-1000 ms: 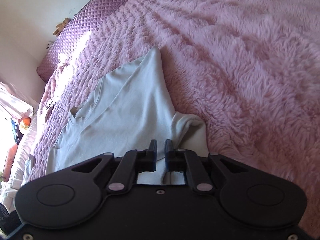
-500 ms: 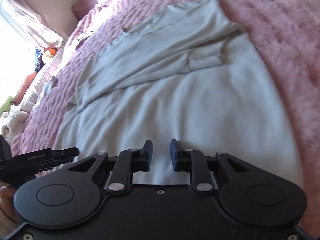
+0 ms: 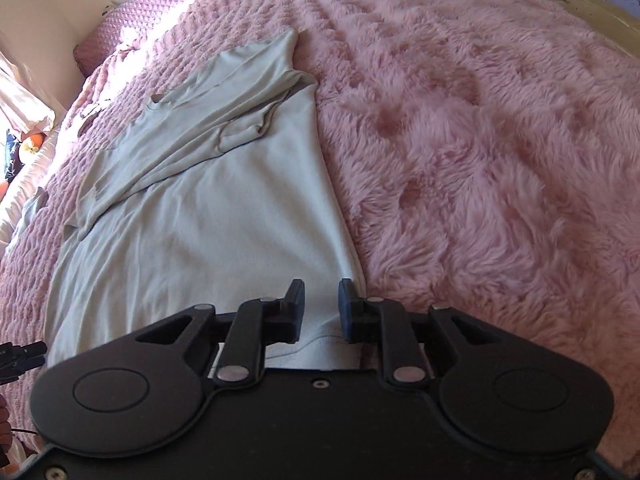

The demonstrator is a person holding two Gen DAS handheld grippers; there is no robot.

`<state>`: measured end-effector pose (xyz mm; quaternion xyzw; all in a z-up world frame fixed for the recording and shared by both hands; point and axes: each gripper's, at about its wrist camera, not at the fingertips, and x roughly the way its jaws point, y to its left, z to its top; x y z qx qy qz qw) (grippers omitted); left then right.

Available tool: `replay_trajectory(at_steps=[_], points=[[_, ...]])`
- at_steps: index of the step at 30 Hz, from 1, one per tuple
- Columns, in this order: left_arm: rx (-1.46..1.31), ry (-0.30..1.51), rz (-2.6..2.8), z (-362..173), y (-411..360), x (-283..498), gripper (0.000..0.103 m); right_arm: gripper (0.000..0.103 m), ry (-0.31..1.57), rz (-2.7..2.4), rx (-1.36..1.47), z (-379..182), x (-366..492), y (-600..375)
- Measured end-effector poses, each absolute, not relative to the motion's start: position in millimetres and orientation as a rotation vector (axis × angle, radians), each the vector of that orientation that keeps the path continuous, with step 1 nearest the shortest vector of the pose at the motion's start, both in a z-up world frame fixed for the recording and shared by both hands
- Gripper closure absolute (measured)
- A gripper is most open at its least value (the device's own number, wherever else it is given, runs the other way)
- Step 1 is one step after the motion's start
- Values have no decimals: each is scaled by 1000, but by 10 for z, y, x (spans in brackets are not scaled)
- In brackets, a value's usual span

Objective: Fold small clothes
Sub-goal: 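Grasp the hem with both grippers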

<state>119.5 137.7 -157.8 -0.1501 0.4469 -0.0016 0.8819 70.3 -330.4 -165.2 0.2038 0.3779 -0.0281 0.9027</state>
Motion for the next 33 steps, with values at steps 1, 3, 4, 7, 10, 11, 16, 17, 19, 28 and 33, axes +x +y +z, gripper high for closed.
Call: replay_trajectory(at_steps=[1,3,4,7,10,11,16,17,19,28,33], points=[[-306,909,-25,-1495,1416,1089,47,74,757,-9,415,-1564,616,-3317],[-317,890,-54,-1408,1530,923,46,61,727,58,397,-1453,481,-3377],[-340,900,-66,-1420,1619,864,46,58,730,75,394,-1439,435,-3421],[-440,948,-14,-1591,1876,691,47,58,771,85,431,-1520,352,-3564],[-573,953,-35,-1777,2011,534,47,58,803,139,508,-1684,288,-3634],[-601,945,-53,-1806,2024,504,47,58,806,151,523,-1725,283,-3633],[-652,965,-127,-1849,1987,509,47,58,834,114,575,-1893,355,-3596],[-647,969,-134,-1845,1937,511,47,56,833,119,583,-1895,366,-3594],[-648,974,-170,-1848,1875,589,47,53,827,151,584,-1875,375,-3551],[-736,1014,-211,-2075,1783,875,51,51,860,176,621,-1924,484,-3452],[-633,1036,-155,-2009,1735,873,82,52,840,181,636,-1895,448,-3480]])
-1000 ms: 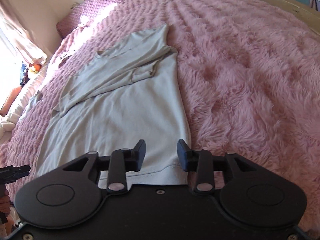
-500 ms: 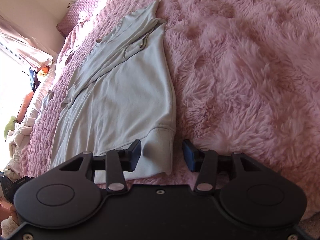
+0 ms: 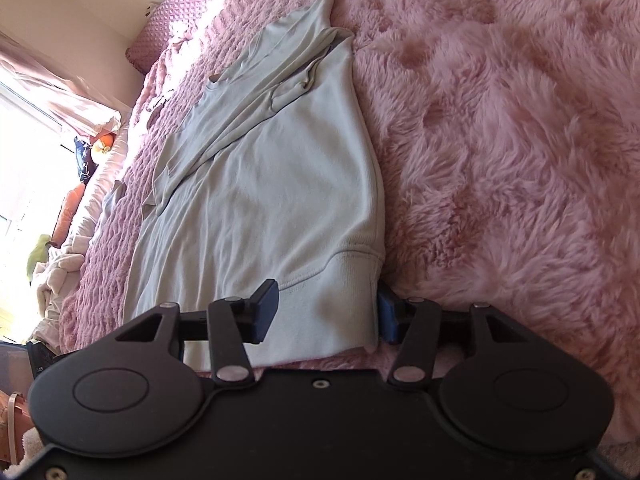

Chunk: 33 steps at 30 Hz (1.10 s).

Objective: Fold small clothes
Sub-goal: 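Grasp the hem with both grippers, then fold the hem up toward the collar with both grippers and open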

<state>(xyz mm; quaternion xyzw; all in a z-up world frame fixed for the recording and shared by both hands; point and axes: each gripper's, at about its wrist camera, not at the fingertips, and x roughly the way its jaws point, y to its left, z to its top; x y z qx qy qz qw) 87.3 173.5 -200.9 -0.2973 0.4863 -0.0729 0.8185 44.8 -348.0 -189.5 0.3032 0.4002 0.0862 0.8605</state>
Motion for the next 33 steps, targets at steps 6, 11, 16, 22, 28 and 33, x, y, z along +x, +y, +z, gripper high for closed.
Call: replay_trajectory(at_steps=[6,11,16,22,28,33], points=[[-749,1042,-150,-2035,1892,842,96,87,855,142,699,-1944,417,-3601],[-801,1014,-164,-1941,1945,792,100,92,821,163,785,-1889,357,-3639],[-820,941,-236,-1652,1966,917,100,95,706,210,980,-1767,330,-3727],[-732,855,-269,-1296,1855,1481,100,95,591,245,1037,-1445,817,-3747],[-614,727,-295,-789,1701,2754,100,95,511,222,997,-1022,1929,-3838],[-583,689,-166,-789,1603,3741,38,72,458,150,1021,-1007,2887,-3915]])
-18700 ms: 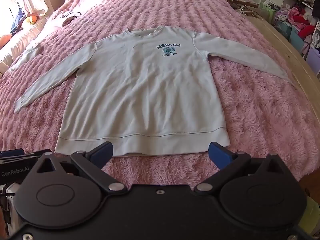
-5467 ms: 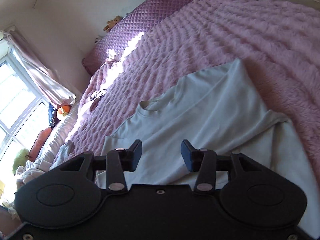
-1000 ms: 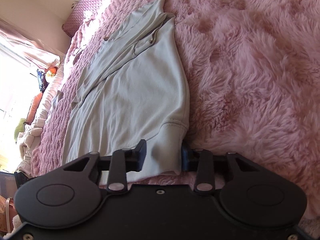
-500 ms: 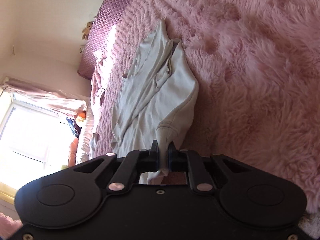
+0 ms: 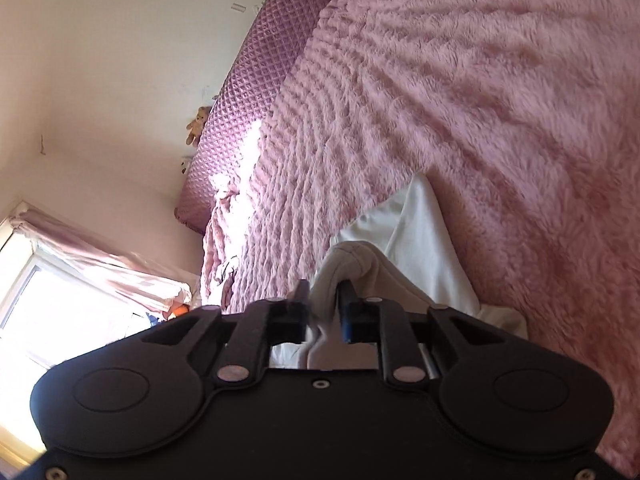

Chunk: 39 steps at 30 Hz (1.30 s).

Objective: Fold small clothes
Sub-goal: 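Fold the hem up toward the collar with both grippers and open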

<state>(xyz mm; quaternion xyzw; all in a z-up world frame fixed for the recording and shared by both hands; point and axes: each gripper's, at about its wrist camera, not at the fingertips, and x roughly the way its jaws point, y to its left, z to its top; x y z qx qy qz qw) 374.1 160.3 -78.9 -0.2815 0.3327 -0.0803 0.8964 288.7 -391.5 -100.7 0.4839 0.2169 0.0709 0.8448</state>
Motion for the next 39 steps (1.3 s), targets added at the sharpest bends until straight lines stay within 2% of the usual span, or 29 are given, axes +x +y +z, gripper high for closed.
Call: replay_trajectory(at_steps=[1,2,5,10,13,19,25,27,28,29,30,31,32,39], points=[[-584,696,-109,-852,1603,3786,46,50,460,76,1046,-1062,2955,-3913],[-594,713,-61,-940,1610,3805,47,49,468,25,1063,-1119,2989,-3901],[-657,725,-124,-1145,1667,3559,45,49,507,137,1093,-1307,2876,-3848],[-669,799,-143,-1425,1707,2897,44,49,601,217,1021,-1535,2172,-3646],[-826,857,-109,-1762,1784,2628,44,49,638,158,1033,-1728,1863,-3609],[-1061,817,-54,-2115,1840,2679,44,49,649,61,1089,-1985,1879,-3609],[-1066,804,-38,-2103,1697,3028,44,49,614,27,1105,-2010,2173,-3601],[-1059,793,-33,-2106,1645,3131,48,49,606,5,1113,-2017,2251,-3583],[-1046,782,-21,-2104,1625,3152,54,49,605,2,1115,-2019,2281,-3582],[-1028,785,-7,-2106,1606,3171,85,51,609,-5,1115,-2020,2306,-3579],[-1010,804,-6,-2117,1589,3207,99,55,613,-15,1116,-2020,2322,-3577],[-1003,808,0,-2115,1581,3222,100,76,619,-23,1103,-2005,2341,-3574],[-993,804,-1,-2100,1582,3219,100,89,625,-39,1073,-1984,2359,-3570],[-865,794,-19,-1617,1539,3293,101,95,641,-53,967,-1632,2408,-3481]])
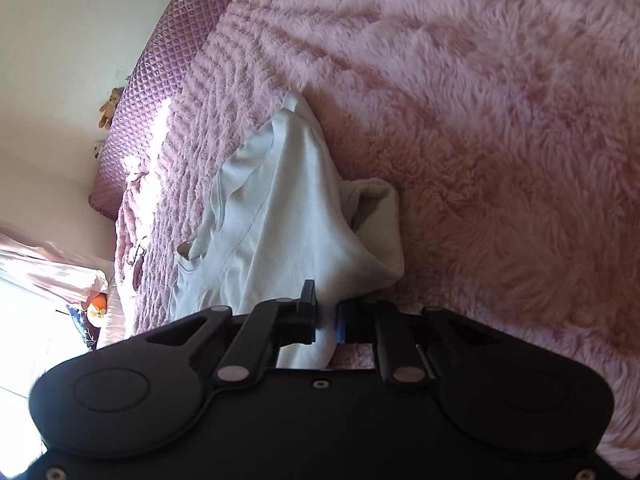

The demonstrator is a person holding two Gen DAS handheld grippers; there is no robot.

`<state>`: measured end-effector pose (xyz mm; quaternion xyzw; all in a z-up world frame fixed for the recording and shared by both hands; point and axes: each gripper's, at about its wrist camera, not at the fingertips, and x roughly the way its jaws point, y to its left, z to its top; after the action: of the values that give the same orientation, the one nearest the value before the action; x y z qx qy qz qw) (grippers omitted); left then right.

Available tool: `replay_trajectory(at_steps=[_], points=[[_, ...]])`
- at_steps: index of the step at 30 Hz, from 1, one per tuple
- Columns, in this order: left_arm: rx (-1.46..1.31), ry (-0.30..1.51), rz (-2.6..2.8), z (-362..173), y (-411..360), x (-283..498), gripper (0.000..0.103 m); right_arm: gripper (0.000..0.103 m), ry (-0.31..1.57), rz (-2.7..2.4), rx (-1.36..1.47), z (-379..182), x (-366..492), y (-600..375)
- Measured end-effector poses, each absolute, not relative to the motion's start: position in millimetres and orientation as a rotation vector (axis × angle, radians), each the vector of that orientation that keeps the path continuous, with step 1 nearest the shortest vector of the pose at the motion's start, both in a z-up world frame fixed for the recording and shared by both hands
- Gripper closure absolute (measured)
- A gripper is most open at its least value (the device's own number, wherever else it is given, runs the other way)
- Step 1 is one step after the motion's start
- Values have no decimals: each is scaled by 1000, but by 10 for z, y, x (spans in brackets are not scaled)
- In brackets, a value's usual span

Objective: Fold small clothes
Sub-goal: 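Fold the hem up toward the collar with both grippers and open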

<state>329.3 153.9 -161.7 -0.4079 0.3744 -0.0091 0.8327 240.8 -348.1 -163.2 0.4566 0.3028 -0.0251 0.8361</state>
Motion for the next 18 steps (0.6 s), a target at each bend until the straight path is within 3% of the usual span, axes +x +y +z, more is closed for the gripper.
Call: replay_trajectory(at_steps=[9,13,18], points=[[-804,765,-162,-934,1542,2496,101,97,604,43,939,-1078,1800,-3504],[-820,826,-153,-1221,1599,1676,101,97,661,53,932,-1252,1101,-3519],[-830,947,-105,-1887,1638,1021,100,97,761,-16,953,-1853,535,-3632]])
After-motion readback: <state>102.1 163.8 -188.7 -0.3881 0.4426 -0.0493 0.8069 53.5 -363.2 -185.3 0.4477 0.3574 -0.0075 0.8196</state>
